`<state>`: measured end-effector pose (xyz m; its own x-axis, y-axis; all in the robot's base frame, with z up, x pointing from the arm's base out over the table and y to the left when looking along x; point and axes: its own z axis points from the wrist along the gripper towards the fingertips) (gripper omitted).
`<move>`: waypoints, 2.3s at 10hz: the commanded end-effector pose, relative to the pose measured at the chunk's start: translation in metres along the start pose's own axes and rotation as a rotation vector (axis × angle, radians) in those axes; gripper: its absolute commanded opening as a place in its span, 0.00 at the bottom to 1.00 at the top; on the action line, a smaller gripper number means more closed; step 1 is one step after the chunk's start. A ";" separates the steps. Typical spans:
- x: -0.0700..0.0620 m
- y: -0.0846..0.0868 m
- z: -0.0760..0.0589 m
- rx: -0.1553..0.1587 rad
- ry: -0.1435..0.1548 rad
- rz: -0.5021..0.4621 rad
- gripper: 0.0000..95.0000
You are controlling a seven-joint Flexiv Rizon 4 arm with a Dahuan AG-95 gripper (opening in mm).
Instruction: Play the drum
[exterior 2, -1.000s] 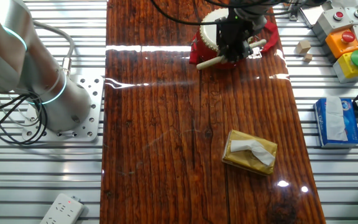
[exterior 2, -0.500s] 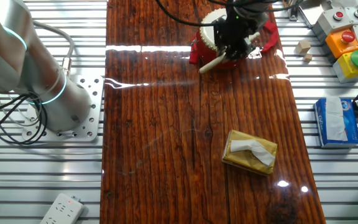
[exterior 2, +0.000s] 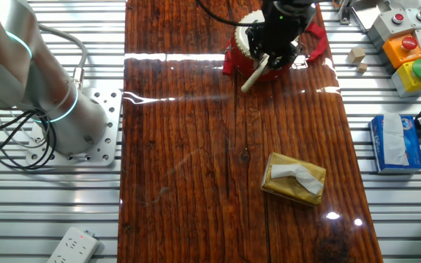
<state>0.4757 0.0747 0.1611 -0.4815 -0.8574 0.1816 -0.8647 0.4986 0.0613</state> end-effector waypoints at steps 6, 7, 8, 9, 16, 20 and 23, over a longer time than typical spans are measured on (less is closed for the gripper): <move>-0.008 -0.003 0.029 0.030 0.044 -0.089 0.00; -0.007 -0.003 0.027 0.030 0.044 -0.087 0.00; -0.007 -0.003 0.027 0.030 0.043 -0.085 0.00; -0.007 -0.002 0.026 0.029 0.043 -0.086 0.00; -0.007 -0.002 0.026 0.029 0.044 -0.092 0.00; -0.007 -0.002 0.026 0.026 0.037 -0.087 0.00; -0.007 -0.002 0.026 0.028 0.039 -0.083 0.00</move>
<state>0.4775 0.0762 0.1338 -0.4027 -0.8897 0.2152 -0.9052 0.4220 0.0509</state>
